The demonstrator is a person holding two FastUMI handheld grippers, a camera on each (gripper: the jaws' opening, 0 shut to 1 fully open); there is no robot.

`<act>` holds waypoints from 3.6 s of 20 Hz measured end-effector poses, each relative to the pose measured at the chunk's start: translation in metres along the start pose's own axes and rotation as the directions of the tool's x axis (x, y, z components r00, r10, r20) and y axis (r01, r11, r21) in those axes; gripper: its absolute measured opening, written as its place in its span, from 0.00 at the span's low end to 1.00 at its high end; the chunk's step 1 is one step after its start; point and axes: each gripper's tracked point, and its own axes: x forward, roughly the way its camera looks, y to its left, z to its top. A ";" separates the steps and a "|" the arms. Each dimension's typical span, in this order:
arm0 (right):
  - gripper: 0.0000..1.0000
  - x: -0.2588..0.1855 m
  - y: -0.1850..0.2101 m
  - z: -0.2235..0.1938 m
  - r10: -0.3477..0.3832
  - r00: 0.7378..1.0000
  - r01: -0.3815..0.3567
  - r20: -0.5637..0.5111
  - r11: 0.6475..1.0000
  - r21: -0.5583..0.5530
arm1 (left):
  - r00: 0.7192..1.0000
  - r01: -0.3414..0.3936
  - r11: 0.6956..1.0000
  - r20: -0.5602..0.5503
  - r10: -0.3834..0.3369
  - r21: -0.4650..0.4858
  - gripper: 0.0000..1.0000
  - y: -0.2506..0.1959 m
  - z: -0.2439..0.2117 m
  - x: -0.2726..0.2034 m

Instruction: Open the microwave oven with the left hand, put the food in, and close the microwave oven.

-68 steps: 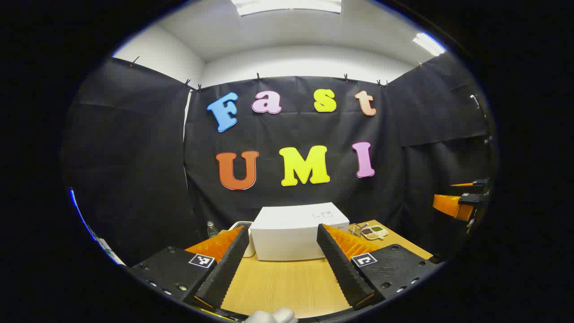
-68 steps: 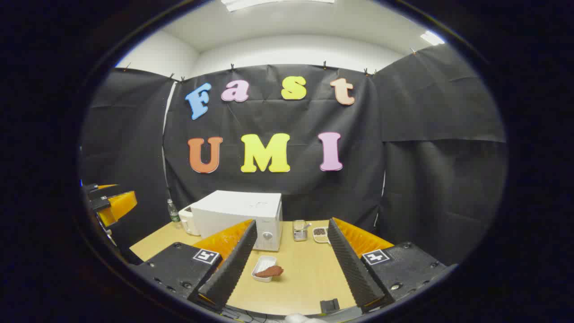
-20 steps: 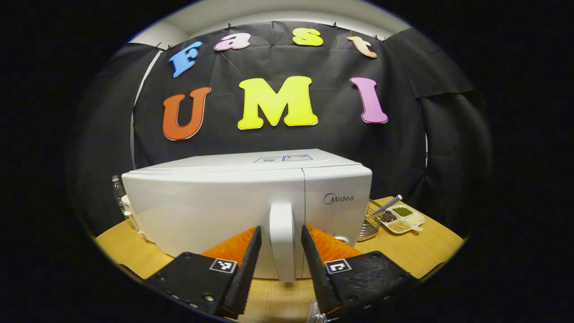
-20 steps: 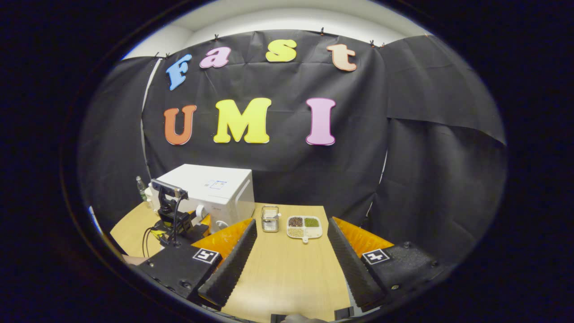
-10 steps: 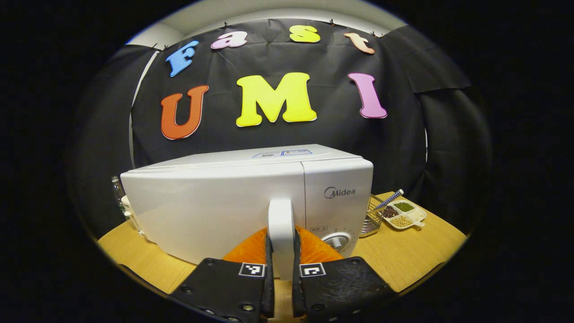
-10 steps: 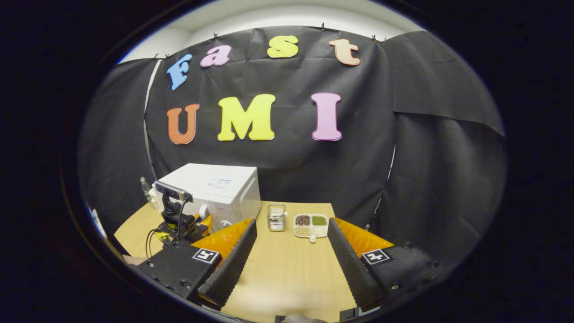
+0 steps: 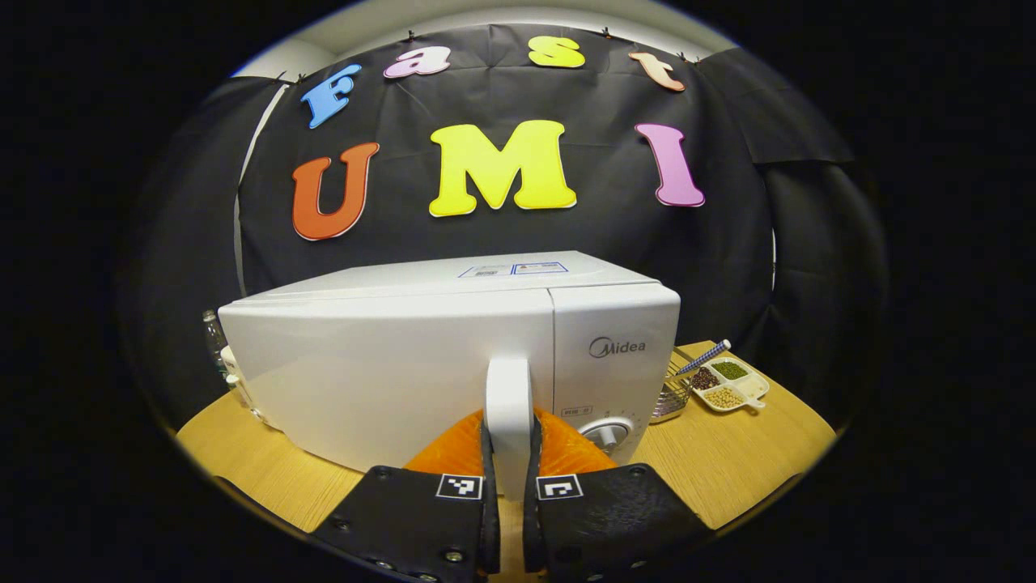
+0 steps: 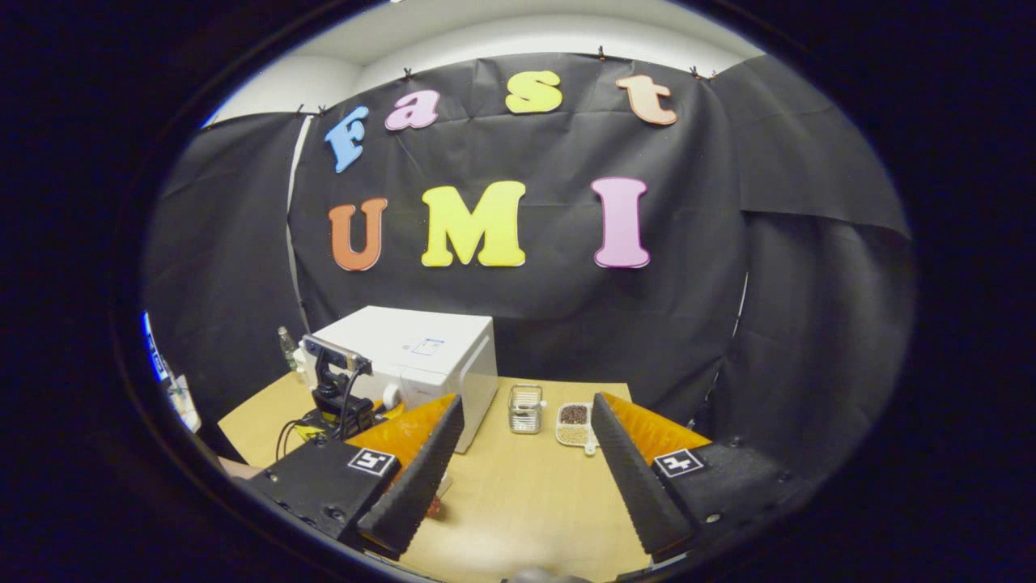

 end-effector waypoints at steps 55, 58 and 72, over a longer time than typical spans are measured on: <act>1.00 -0.062 0.254 -0.064 0.091 0.994 -0.092 -0.065 0.996 -0.014 | 0.992 -0.089 0.995 -0.081 0.093 0.053 0.95 0.304 -0.079 -0.268; 1.00 -0.056 0.251 -0.075 0.084 0.993 -0.085 -0.079 0.996 -0.010 | 0.990 -0.100 0.993 -0.092 0.105 0.056 0.95 0.321 -0.082 -0.278; 0.99 0.055 0.158 -0.241 0.080 0.930 -0.006 -0.359 0.979 0.202 | 0.984 -0.134 0.986 -0.104 0.144 0.095 0.95 0.313 -0.065 -0.317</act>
